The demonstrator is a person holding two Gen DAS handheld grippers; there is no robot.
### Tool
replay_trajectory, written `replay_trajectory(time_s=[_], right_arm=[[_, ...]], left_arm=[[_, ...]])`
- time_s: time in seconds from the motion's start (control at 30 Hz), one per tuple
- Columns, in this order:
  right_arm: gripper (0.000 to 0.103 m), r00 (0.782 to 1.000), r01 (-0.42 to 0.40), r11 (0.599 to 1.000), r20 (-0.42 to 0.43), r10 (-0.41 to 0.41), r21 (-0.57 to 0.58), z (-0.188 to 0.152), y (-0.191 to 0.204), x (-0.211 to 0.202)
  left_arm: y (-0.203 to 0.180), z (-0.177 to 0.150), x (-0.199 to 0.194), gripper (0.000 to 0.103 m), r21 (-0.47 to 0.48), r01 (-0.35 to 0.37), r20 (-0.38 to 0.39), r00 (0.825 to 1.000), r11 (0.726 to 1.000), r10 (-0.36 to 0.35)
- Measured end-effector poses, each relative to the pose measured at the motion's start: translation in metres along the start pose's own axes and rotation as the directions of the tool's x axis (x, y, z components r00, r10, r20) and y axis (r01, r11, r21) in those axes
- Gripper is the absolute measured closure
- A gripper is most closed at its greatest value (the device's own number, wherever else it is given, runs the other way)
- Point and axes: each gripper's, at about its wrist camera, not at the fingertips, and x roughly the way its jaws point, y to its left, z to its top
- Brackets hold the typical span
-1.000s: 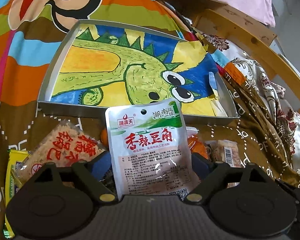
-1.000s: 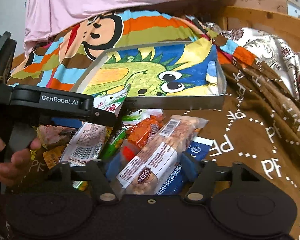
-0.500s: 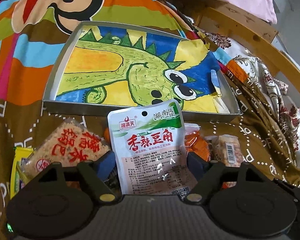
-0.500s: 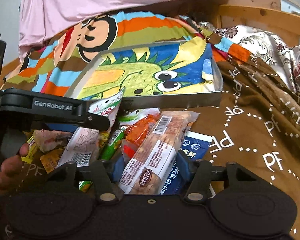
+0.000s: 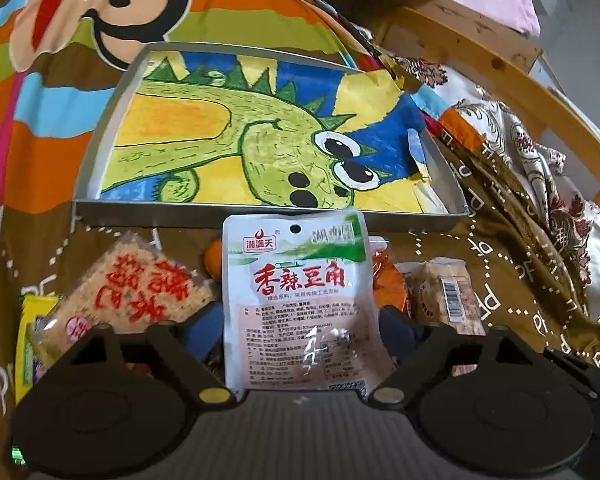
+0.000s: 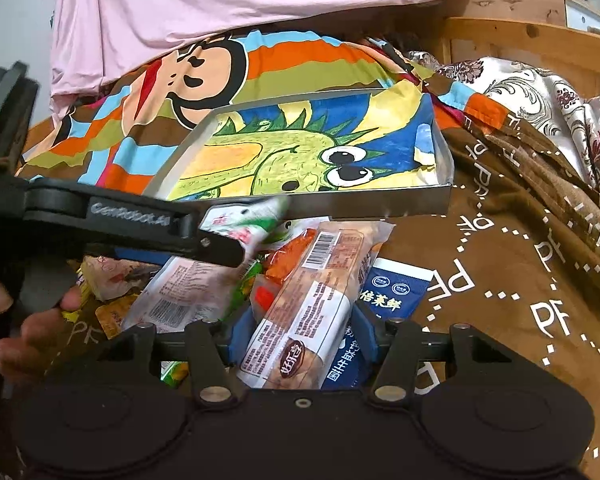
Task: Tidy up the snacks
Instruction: 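Lift the white packet with the left tool while the right tool carries the meat-stick packet toward the tray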
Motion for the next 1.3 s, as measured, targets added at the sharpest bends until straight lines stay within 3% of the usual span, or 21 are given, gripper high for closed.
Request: replay_trajectory(time_s=[0.13,0.23,0.33,0.53,0.57,0.67,0.93,1.13,1.2,1.3], right_arm=[[0.048,1.000,-0.009,1.000,0.001,0.009,-0.005,-0.001,-0.003,0.001],[0.048,1.000,-0.008,1.000,0.006,0.008,-0.026,-0.002,-0.001,0.001],[0.048,1.000,-0.007,0.999,0.006,0.007,-0.036,-0.002,0.000,0.002],[0.048,1.000,-0.004,0.999,0.006,0.004,-0.042,-0.003,0.003,0.001],[0.049,1.000,-0.002,0.999,0.006,0.002,-0.044,-0.003,0.003,0.001],[0.049,1.000,-0.001,0.999,0.005,0.001,-0.042,-0.003,0.004,0.001],[0.049,1.000,-0.007,0.999,0.007,0.007,-0.046,-0.003,0.003,0.000],[0.049,0.999,-0.035,0.999,-0.007,0.035,-0.003,-0.001,-0.006,0.002],[0.048,0.998,-0.054,0.998,-0.013,0.054,0.034,0.000,-0.011,0.004],[0.047,0.998,-0.067,0.996,-0.017,0.068,0.055,0.002,-0.014,0.005]], left_arm=[[0.000,0.007,0.012,0.005,-0.012,0.013,-0.018,1.000,1.000,-0.014],[0.002,0.010,0.019,0.008,-0.018,0.013,-0.042,0.999,1.000,-0.014],[0.006,0.006,0.028,0.026,-0.048,-0.007,-0.080,0.997,0.999,0.003],[0.018,0.001,0.012,0.053,-0.122,0.007,-0.039,0.999,0.992,-0.012],[0.020,0.000,0.008,0.061,-0.141,0.012,-0.035,0.999,0.990,-0.018],[0.027,-0.003,-0.003,0.071,-0.189,0.036,-0.014,0.999,0.981,-0.040],[0.037,-0.015,-0.017,0.074,-0.299,0.207,0.081,0.978,0.931,-0.191],[0.031,-0.007,-0.008,0.074,-0.308,0.346,0.116,0.938,0.886,-0.326],[0.024,-0.006,-0.002,0.071,-0.296,0.356,0.110,0.934,0.886,-0.339],[0.016,-0.004,0.001,0.071,-0.261,0.327,0.114,0.945,0.908,-0.307]])
